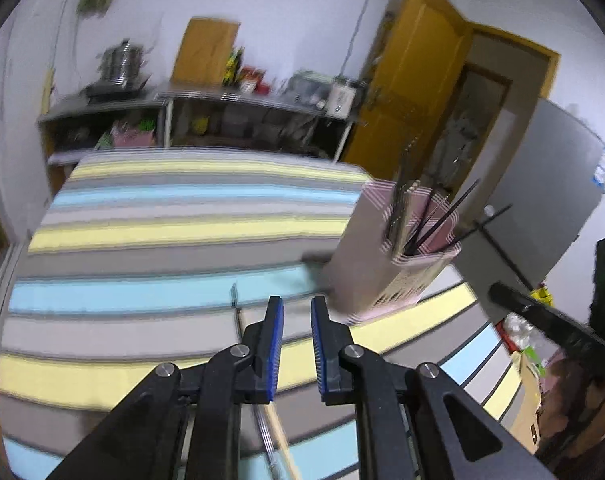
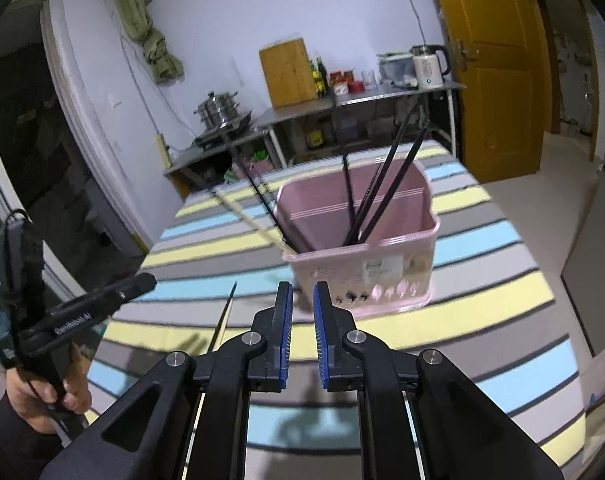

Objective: Organize utensils
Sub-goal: 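Move both tools back down to the last chopsticks on the cloth, then grasp a black chopstick with the left tool while the right tool grasps a wooden one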

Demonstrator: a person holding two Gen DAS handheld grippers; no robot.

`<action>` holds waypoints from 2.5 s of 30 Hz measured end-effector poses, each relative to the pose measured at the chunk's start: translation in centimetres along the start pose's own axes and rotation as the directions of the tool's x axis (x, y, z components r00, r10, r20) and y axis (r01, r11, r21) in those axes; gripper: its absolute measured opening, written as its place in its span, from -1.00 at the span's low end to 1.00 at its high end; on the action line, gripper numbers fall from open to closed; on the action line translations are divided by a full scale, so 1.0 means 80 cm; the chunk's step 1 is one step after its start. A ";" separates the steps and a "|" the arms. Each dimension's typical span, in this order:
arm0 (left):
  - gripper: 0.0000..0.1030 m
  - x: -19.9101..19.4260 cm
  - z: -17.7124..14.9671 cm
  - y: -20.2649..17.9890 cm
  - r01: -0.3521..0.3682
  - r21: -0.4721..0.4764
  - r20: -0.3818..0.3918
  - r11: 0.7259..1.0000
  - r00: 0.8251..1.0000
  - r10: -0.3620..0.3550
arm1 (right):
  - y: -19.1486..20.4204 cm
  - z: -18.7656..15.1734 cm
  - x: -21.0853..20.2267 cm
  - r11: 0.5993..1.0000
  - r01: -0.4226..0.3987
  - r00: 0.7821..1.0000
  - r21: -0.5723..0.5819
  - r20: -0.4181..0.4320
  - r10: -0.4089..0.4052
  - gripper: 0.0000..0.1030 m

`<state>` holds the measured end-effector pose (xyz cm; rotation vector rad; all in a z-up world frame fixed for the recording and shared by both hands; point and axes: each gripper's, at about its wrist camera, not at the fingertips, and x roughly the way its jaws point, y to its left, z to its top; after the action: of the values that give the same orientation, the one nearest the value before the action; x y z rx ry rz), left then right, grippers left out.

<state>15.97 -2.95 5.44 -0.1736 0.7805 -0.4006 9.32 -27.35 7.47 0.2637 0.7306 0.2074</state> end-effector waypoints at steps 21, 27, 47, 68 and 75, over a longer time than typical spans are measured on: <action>-0.61 0.100 -0.067 0.051 -0.121 -0.039 -0.194 0.992 0.975 0.112 | 0.030 -0.056 0.054 0.998 -0.058 0.987 -0.033 -0.154 0.052 -0.78; -0.57 0.119 -0.061 0.047 -0.130 -0.023 -0.198 0.991 0.972 0.123 | 0.027 -0.056 0.058 0.998 -0.054 0.986 -0.029 -0.162 0.049 -0.78; -0.89 0.065 -0.085 0.113 -0.261 -0.082 -0.166 0.962 0.955 0.245 | 0.071 -0.063 0.109 0.991 -0.110 0.967 -0.078 -0.238 0.089 -0.78; -0.88 0.071 -0.062 0.153 -0.270 -0.100 -0.205 0.958 0.947 0.246 | 0.136 -0.049 0.271 0.989 -0.077 0.923 -0.127 -0.383 0.023 -0.78; -0.88 0.075 -0.059 0.151 -0.278 -0.073 -0.214 0.958 0.942 0.257 | 0.155 -0.037 0.284 0.975 -0.020 0.910 -0.221 -0.409 -0.074 -0.84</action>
<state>19.87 5.58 -5.35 -0.1202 1.0121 -0.1198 22.66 -8.86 -5.12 -0.0083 1.1250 0.3214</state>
